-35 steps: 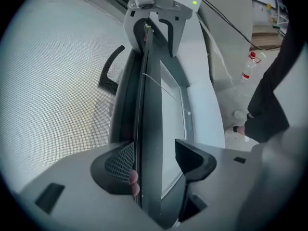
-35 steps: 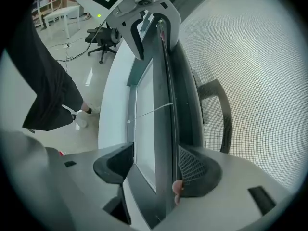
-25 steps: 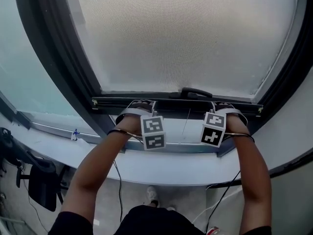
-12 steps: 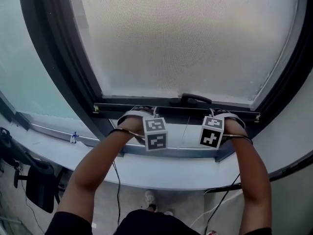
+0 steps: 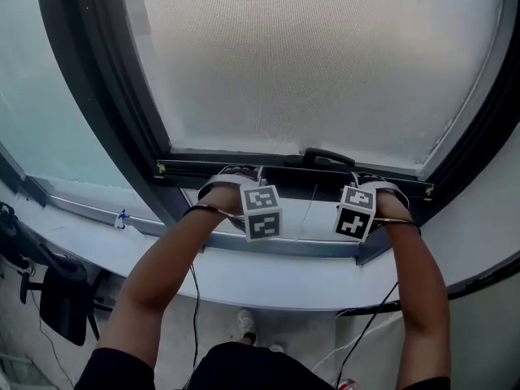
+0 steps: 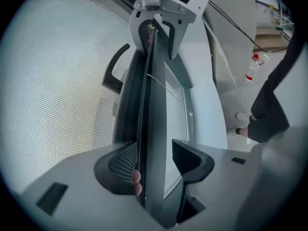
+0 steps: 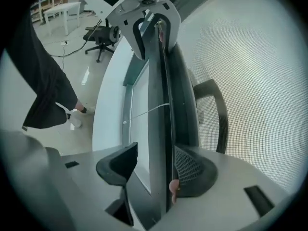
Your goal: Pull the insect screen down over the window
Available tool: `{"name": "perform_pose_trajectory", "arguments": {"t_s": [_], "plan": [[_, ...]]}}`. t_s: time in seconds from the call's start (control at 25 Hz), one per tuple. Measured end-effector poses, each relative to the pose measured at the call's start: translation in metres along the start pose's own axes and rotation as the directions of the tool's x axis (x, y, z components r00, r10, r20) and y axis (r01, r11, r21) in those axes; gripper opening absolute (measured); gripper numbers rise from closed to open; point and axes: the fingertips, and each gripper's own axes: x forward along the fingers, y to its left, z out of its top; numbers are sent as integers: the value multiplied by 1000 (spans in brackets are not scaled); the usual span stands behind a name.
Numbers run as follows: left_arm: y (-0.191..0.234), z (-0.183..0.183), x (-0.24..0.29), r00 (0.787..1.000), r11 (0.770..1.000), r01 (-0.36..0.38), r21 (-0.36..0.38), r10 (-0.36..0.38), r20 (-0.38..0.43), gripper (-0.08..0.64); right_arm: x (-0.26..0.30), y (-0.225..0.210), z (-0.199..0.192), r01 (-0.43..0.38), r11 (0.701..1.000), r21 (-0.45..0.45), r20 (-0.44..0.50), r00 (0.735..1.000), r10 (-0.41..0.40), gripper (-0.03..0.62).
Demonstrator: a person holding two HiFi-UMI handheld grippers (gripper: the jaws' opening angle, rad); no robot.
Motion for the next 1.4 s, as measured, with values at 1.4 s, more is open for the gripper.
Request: {"name": "perform_pose_trajectory", "arguments": {"t_s": [1.4], "plan": [[-5,-2,1,999,998,48,43,-47,-24,221,-1,0,1,-54,999,2,6,999,54,229]]}}
